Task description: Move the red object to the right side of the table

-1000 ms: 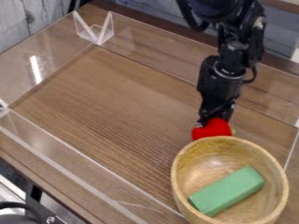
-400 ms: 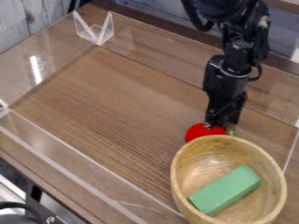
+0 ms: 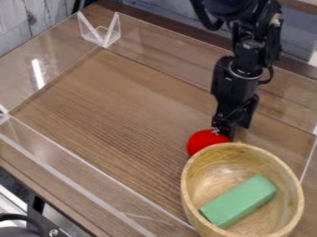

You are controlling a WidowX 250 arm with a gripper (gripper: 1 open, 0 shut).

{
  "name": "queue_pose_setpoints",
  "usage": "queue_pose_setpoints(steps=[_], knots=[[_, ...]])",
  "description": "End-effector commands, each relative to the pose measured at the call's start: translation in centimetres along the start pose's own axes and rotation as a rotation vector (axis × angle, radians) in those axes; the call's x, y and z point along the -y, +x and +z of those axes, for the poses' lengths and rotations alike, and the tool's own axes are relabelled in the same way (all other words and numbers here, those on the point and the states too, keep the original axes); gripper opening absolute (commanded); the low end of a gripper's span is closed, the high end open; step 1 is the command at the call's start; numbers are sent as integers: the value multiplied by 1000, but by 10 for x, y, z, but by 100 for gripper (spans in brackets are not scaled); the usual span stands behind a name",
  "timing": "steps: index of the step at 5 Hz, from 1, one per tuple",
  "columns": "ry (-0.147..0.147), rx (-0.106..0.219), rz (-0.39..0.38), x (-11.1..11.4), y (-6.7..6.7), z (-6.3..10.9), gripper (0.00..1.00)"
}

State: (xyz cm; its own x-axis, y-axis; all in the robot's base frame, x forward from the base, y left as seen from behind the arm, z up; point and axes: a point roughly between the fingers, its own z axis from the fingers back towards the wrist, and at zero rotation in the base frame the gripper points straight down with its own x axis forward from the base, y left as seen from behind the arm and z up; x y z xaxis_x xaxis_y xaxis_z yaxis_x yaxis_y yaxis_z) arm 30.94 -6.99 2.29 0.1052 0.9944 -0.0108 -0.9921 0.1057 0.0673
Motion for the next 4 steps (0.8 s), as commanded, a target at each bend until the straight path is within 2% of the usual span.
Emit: queue_pose_setpoints(steps=[1, 4], knots=[[-99, -10, 19, 12, 4, 33, 100], [-103, 2, 51, 14, 8, 40, 100]])
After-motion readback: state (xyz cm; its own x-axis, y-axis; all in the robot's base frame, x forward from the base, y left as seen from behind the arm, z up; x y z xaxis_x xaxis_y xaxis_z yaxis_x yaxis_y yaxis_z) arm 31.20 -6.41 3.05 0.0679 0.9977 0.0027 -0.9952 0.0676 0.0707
